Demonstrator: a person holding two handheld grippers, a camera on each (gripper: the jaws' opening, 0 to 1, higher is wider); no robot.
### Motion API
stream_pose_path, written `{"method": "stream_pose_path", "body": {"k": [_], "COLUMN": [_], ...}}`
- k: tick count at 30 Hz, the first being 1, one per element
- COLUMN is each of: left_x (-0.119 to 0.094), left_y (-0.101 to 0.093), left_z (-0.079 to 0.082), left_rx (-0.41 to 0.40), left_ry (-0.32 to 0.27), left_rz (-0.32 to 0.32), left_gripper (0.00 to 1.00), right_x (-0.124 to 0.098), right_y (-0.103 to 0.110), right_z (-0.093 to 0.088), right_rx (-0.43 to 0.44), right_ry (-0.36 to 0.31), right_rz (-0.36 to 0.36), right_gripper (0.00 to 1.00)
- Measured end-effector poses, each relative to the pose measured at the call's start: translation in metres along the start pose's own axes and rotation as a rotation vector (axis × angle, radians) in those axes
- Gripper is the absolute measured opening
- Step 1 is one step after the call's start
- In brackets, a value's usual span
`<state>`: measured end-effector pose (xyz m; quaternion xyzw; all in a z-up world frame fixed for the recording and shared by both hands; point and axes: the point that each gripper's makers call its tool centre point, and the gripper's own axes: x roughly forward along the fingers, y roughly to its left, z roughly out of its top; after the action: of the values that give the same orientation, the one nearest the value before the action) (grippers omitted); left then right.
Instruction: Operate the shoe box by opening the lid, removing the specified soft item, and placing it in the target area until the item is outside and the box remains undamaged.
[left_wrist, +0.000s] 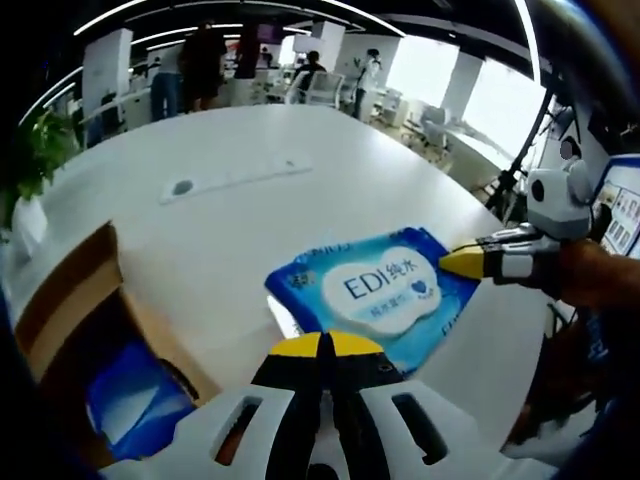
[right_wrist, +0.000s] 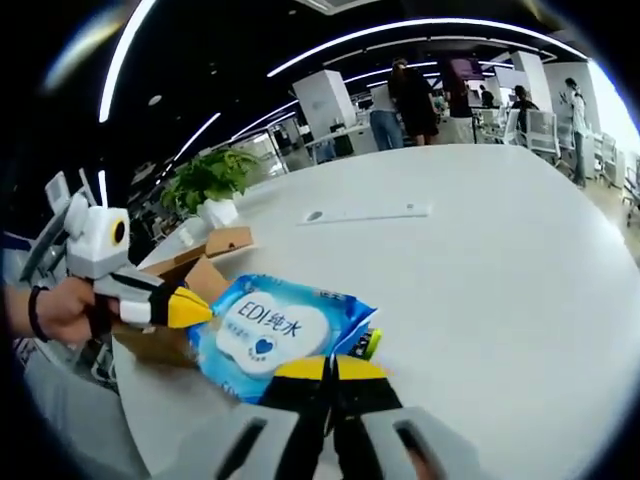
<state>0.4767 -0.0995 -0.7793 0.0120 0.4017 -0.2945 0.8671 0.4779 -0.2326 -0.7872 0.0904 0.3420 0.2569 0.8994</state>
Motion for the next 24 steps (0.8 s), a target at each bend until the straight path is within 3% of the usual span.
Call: {"method": "stream_pose_path", "body": {"k": [24], "left_x": [0.011], "left_y": [0.004], "left_z": [-0.015], "left_rx": [0.133], "left_ry": [0.124], "left_rz": [0.074], "left_gripper": [0.0], "right_x": [0.014], "right_y": [-0.004], "right_z": [-0.015], "right_rx": [0.009], "right_ry": [0.035], "right_rz": [0.008], "right_gripper": [0.0]}}
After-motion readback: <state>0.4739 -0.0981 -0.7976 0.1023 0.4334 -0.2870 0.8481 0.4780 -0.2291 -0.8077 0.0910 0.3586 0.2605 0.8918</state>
